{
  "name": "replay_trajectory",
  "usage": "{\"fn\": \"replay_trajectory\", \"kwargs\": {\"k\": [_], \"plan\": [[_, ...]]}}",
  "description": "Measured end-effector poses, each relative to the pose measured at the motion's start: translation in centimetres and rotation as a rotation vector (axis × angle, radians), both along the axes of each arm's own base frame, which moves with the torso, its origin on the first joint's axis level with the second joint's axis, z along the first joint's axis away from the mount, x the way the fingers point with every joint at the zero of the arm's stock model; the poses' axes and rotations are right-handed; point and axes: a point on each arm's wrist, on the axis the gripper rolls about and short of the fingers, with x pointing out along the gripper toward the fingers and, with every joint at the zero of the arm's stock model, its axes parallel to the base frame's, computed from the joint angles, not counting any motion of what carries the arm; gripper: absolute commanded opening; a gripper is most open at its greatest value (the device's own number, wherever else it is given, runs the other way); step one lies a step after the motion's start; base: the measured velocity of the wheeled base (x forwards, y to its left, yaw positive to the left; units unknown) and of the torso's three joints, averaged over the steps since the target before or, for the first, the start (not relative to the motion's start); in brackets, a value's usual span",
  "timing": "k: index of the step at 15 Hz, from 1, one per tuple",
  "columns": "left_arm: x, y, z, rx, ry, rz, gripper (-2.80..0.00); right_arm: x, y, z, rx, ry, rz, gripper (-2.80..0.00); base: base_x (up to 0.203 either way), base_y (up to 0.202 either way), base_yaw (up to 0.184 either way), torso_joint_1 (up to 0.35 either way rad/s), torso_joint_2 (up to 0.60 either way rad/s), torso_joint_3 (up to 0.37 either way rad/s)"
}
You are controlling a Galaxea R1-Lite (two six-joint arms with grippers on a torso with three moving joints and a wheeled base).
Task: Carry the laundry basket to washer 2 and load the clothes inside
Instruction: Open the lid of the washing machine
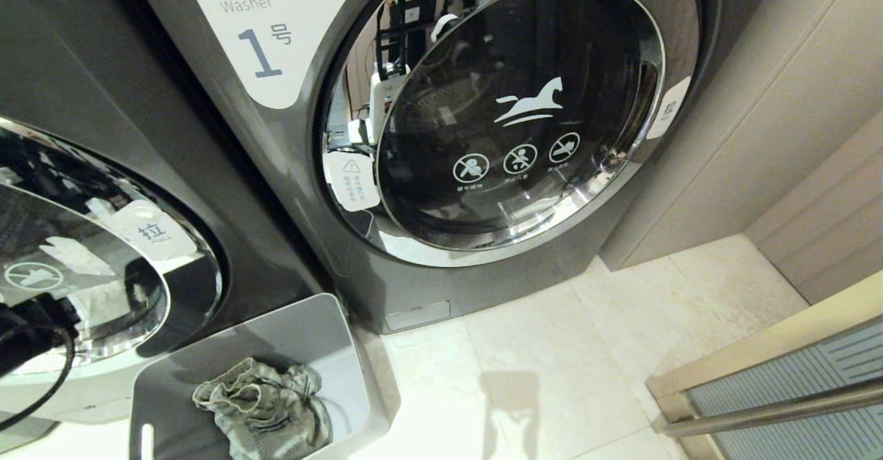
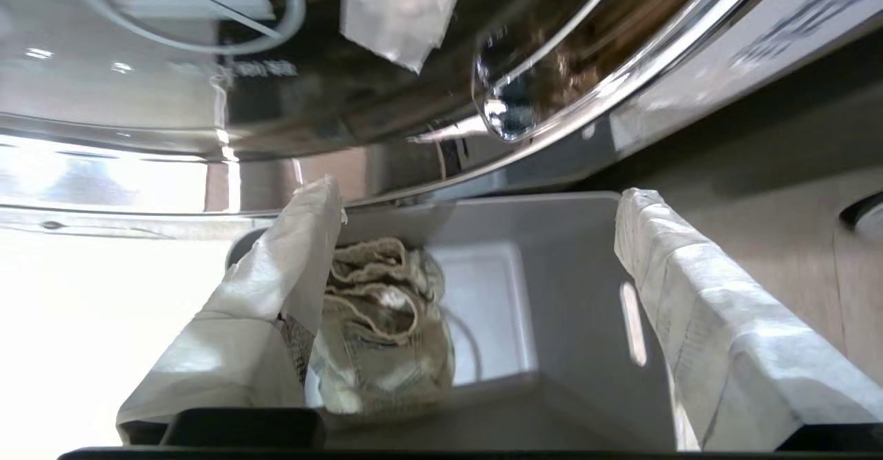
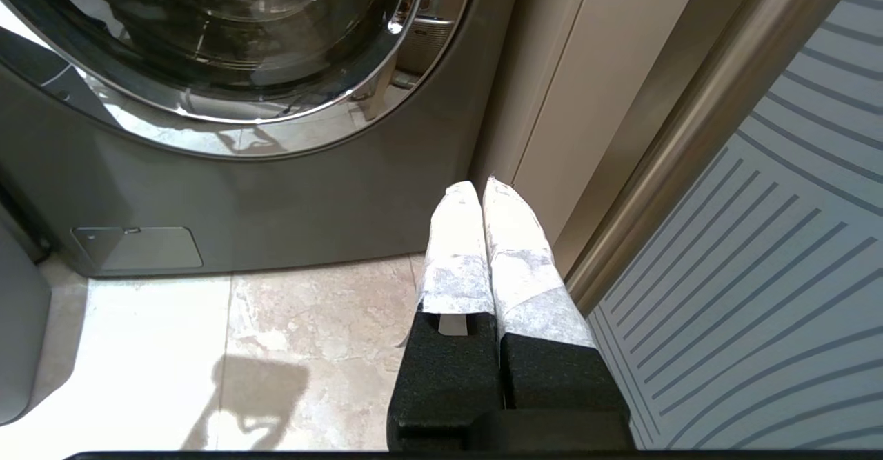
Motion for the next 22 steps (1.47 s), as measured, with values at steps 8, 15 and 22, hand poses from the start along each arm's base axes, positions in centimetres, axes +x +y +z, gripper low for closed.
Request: {"fn": "replay_trajectory", "kwargs": {"k": [8, 15, 22], "plan": [[-0.9, -0.6, 1.5, -0.069, -0.140, -0.197, 0.00, 0.0, 0.0, 0.0, 0.000, 0.000, 0.001, -2.80, 0.000, 0.000, 0.000, 0.000, 0.00, 0.000], [0.0, -0.1, 0.8, -0.104, -0.124, -0.282, 0.00, 0.0, 0.0, 0.0, 0.000, 0.000, 0.001, -2.80, 0.000, 0.000, 0.000, 0.000, 0.00, 0.000], [2.4, 0.8, 0.4, -0.105, -0.122, -0.312, 0.00, 0.0, 0.0, 0.0, 0.000, 0.000, 0.001, -2.80, 0.000, 0.000, 0.000, 0.000, 0.00, 0.000]]}}
